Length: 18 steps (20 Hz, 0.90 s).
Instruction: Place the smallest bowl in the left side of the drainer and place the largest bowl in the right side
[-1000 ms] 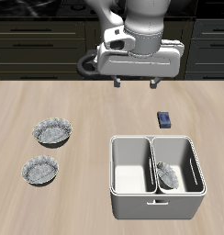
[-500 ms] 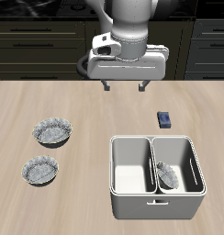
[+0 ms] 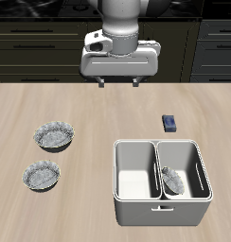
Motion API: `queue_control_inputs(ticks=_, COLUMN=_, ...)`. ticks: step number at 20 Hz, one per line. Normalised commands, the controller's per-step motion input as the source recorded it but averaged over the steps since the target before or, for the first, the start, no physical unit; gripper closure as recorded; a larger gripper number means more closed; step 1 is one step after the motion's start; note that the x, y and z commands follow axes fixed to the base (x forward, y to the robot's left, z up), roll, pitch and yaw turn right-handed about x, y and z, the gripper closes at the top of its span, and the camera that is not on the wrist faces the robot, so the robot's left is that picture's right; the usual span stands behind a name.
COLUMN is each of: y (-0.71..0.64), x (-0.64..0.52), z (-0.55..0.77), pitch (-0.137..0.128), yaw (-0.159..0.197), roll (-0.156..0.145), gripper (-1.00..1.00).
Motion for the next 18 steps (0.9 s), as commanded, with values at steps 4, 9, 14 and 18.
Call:
queue_control_inputs(ticks=4, y=-0.34, x=-0.20, z=-0.08, pitch=0.003, yaw=0.005, roll=0.000, gripper=-1.00)
queue_control_inputs(ticks=9, y=-0.42, x=-0.23, z=0.04, pitch=-0.014, yaw=-0.033, roll=-0.020, gripper=-1.00)
queue_control_inputs(ticks=14, y=-0.23, x=-0.11, z=-0.07, pitch=0.007, yaw=-0.004, roll=-0.025, gripper=-1.00)
queue_control_inputs(ticks=18, y=-0.14, x=-0.07, z=-0.04, pitch=0.018, yaw=-0.011, roll=0.020, gripper=-1.00)
